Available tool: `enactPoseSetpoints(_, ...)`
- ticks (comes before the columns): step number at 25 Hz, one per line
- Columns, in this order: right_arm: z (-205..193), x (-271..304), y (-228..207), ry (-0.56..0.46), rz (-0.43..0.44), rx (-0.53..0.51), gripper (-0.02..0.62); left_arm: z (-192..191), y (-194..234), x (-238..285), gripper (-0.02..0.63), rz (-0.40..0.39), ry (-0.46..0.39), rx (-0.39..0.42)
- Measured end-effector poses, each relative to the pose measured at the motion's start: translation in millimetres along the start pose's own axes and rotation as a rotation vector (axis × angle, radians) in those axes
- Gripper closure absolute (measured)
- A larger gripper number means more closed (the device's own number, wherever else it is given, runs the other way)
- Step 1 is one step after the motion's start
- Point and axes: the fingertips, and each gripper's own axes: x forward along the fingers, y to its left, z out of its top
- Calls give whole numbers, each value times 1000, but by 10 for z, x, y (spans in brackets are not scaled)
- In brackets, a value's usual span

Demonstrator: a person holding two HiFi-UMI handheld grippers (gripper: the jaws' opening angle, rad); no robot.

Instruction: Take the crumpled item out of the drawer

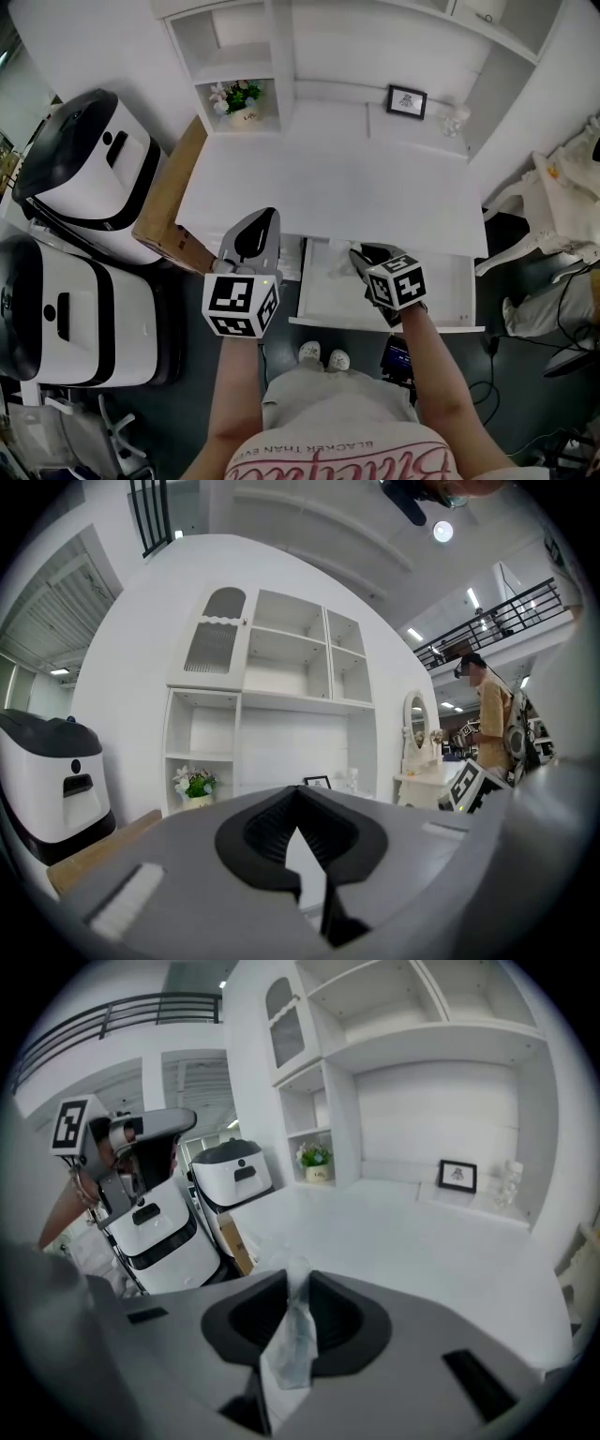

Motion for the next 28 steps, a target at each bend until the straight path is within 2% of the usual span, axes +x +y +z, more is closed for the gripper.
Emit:
enactPoseSetpoints(8,379,-432,-1,-142,-20,20,515,157,-79,51,597,-8,-32,31)
enactPoseSetpoints(14,683,-842,-5,-247,-95,-66,515,308,-259,95,598,-26,-59,101)
enactPoseSetpoints(22,1152,-1407,-117,-429,-153,-89,514,537,-372,120,597,-47,-108,118)
enactPoseSetpoints(28,1393,-1812,-145,-549,-176,-106,515,825,-411,64,597,-55,-193,99)
